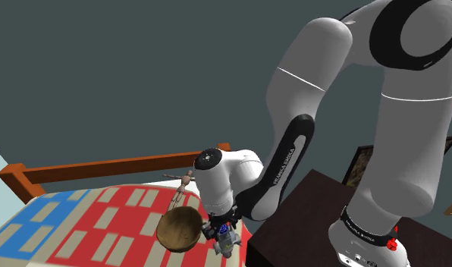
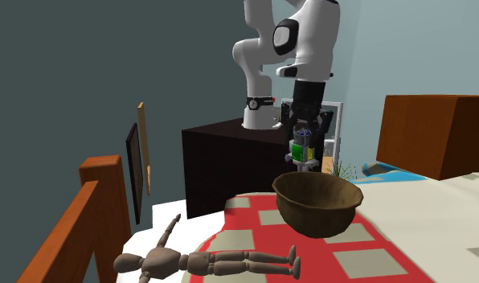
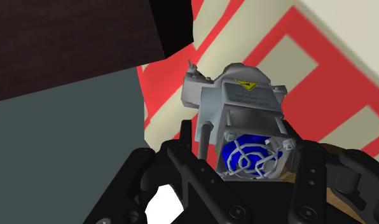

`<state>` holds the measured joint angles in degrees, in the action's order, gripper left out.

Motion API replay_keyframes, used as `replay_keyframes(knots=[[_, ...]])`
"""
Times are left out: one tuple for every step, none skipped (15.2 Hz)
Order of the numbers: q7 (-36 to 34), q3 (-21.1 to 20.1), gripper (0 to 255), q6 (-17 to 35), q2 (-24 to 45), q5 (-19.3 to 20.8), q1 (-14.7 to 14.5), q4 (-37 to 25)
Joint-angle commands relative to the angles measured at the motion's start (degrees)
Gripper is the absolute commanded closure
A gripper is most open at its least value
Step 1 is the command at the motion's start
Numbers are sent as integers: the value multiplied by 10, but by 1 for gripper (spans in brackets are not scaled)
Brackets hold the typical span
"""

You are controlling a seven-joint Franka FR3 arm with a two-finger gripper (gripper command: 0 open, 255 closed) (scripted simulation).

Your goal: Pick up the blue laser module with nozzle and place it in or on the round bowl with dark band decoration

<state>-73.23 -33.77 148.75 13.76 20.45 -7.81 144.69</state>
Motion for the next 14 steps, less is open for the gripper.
replay_keyframes(knots=[[19, -14, 255, -14, -19, -26, 9, 0], [28, -20, 255, -20, -29, -38, 13, 1], [37, -26, 255, -27, -39, -50, 17, 2], [46, -31, 255, -33, -49, -63, 20, 3], [55, -36, 255, -40, -58, -75, 22, 3], [64, -40, 255, -47, -68, -87, 25, 3], [73, -44, 255, -54, -78, -99, 27, 3], [81, -47, 255, -61, -88, -111, 28, 3], [90, -50, 255, -68, -98, -122, 29, 3], [98, -52, 255, -76, -107, -134, 30, 2], [106, -54, 255, -84, -117, -144, 31, 2], [114, -55, 255, -91, -126, -155, 31, 1], [121, -56, 255, -99, -136, -164, 31, 0], [128, -56, 255, -107, -145, -174, 30, -2]])
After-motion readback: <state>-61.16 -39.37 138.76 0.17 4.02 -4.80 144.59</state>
